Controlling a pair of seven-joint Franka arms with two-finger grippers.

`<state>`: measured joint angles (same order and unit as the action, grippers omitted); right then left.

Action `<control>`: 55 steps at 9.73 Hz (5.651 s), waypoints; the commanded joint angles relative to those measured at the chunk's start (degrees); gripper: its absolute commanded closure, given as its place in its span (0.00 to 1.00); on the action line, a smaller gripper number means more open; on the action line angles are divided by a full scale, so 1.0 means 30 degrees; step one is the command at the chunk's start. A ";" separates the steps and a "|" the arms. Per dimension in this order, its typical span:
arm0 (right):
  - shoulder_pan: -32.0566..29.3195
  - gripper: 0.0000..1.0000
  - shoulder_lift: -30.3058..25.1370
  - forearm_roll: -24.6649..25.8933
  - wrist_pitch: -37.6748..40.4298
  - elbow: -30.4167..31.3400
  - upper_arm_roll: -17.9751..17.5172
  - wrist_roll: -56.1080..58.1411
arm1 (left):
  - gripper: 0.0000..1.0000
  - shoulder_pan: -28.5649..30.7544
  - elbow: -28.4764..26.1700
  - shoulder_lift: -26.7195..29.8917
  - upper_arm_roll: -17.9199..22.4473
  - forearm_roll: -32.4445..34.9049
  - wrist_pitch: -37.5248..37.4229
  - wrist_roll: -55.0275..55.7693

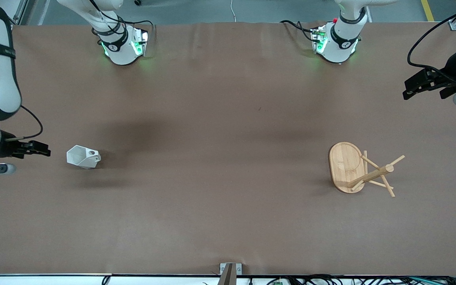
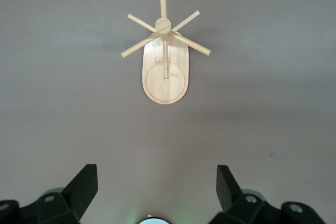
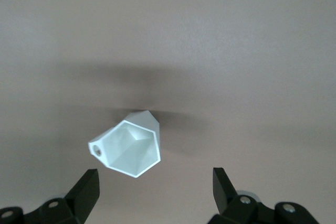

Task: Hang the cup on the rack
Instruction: 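Lower the right gripper onto the white cup and grasp it, then lift the white cup with the right gripper while the left gripper approaches, then grasp the white cup with the left gripper from the right gripper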

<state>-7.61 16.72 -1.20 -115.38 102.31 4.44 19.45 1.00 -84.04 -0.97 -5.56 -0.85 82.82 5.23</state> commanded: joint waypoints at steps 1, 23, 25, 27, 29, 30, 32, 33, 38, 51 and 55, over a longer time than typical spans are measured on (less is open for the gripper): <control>-0.0770 0.05 -0.0332 -0.0246 -0.2253 0.2246 -0.0218 0.2119 | 0.00 -0.0010 -0.0140 -0.0380 0.0009 0.0018 0.0078 -0.0367; 0.0951 1.00 -0.0710 -1.0662 0.2883 0.2108 -0.0804 0.3448 | 0.00 -0.0185 -0.0170 -0.1052 -0.0050 -0.0275 0.1661 -0.0393; 0.2557 1.00 -0.0740 -1.3939 0.4089 0.1991 -0.0805 0.3419 | 0.00 -0.0623 -0.0199 -0.1084 -0.0515 -0.0362 0.1719 -0.0426; 0.4139 1.00 -0.0682 -1.7308 0.4327 0.2020 -0.0776 0.2895 | 0.00 -0.1323 -0.0228 -0.1287 -0.1042 -0.2663 0.2070 -0.0920; 0.5839 1.00 -0.0594 -2.0620 0.4328 0.2020 -0.0775 0.2425 | 0.00 -0.2931 -0.0199 -0.1812 -0.2095 -0.2969 0.2826 -0.1914; 0.6340 1.00 -0.0506 -2.1651 0.4386 0.2020 -0.0804 0.2335 | 0.00 -0.3955 -0.0228 -0.2222 -0.2739 -0.2941 0.3616 -0.2790; 0.7715 1.00 -0.0447 -2.3877 0.4502 0.2020 -0.0776 0.2334 | 0.00 -0.5830 -0.0257 -0.2926 -0.3765 -0.2941 0.5401 -0.4054; 0.8389 1.00 -0.0273 -2.5077 0.4532 0.2020 -0.0775 0.2363 | 0.00 -0.6826 -0.0315 -0.3162 -0.4090 -0.2882 0.6339 -0.4146; 0.9947 1.00 0.0168 -2.6730 0.5939 0.1990 -0.0775 0.2511 | 0.00 -1.0783 -0.0491 -0.4393 -0.4444 -0.1975 0.9129 -0.7808; 1.0710 0.99 0.0081 -2.6730 0.6758 0.2048 -0.0776 0.3155 | 0.27 -1.0352 -0.2191 -0.4951 -0.4562 -0.0772 1.0538 -1.0006; 1.0710 0.96 0.0051 -2.6730 0.6906 0.2049 -0.0775 0.2981 | 0.90 -1.0206 -0.1987 -0.4834 -0.4416 -0.0772 1.0479 -0.9452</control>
<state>24.17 18.21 -80.15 -96.10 107.43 2.03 28.35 -30.42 -89.02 -15.00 -19.25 -3.77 113.32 -23.79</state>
